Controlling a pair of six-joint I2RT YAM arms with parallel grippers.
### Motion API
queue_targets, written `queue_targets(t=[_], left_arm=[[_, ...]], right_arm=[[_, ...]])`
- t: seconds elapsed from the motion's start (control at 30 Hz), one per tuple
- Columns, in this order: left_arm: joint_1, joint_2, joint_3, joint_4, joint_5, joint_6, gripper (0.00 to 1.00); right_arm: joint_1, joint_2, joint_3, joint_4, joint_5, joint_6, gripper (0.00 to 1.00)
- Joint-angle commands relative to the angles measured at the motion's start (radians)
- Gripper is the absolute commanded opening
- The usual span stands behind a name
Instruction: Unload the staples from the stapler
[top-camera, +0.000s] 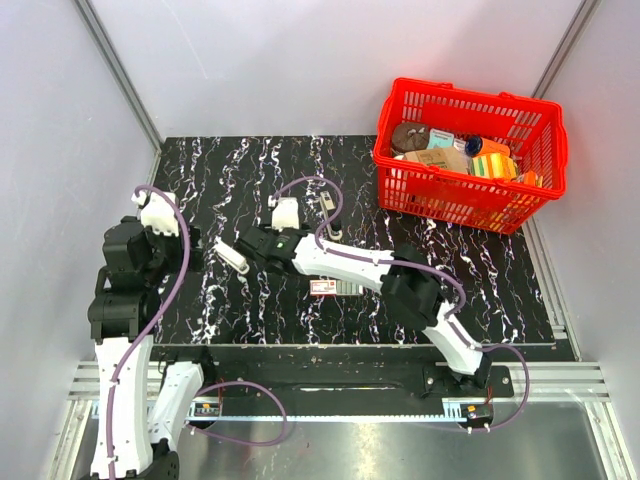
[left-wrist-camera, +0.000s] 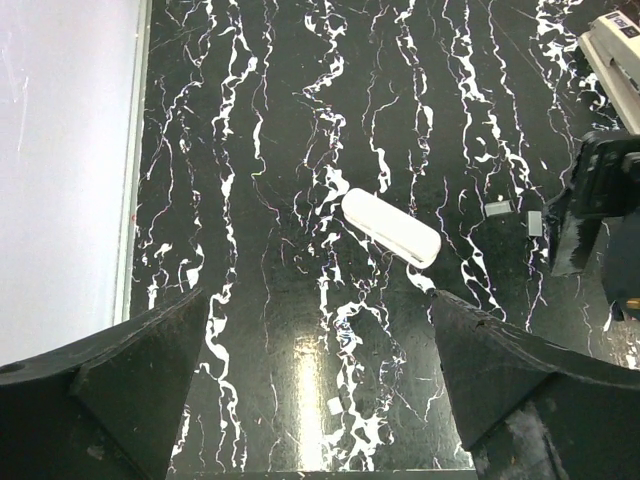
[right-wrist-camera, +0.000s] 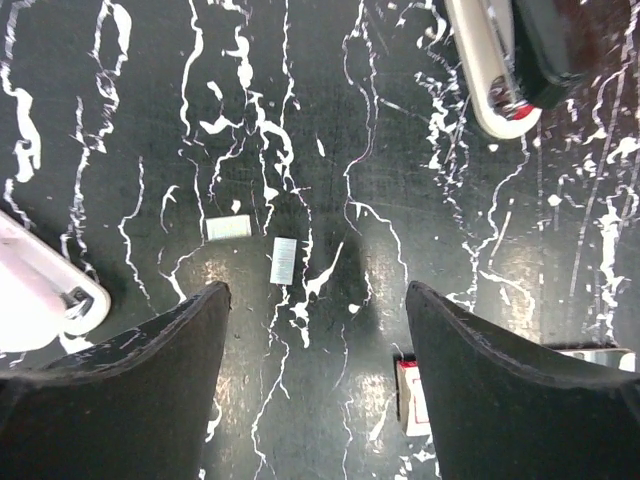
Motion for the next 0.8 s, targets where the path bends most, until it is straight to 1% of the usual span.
queue_targets(t=[0.0, 0.1, 0.3, 0.63, 0.77], left_arm=[[0.004, -0.007, -0.017, 0.055, -0.044, 0.001, 0.99], [0.005, -0.001, -0.026, 0.066, -0.041, 0.008, 0.99], [0.005, 0.030, -0.039, 0.079, -0.041, 0.007, 0.99], [0.005, 0.041, -0.042, 0.090, -0.046, 0.011, 0.99], [0.005, 0.039, -0.049, 0.092, -0.054, 0.016, 0.99]], right_arm=[[-0.010, 0.082, 0.064, -0.040, -0.035, 0.025, 0.75], [-0.025, 0.102, 0.061, -0.017, -0.081, 0.023, 0.70], [-0.062, 0.090, -0.013, 0.093, -0.173, 0.012, 0.59], [-0.075, 0.123, 0.017, 0.124, -0.226, -0.028, 0.57], [-0.083, 0.131, 0.020, 0.124, -0.243, -0.028, 0.52]])
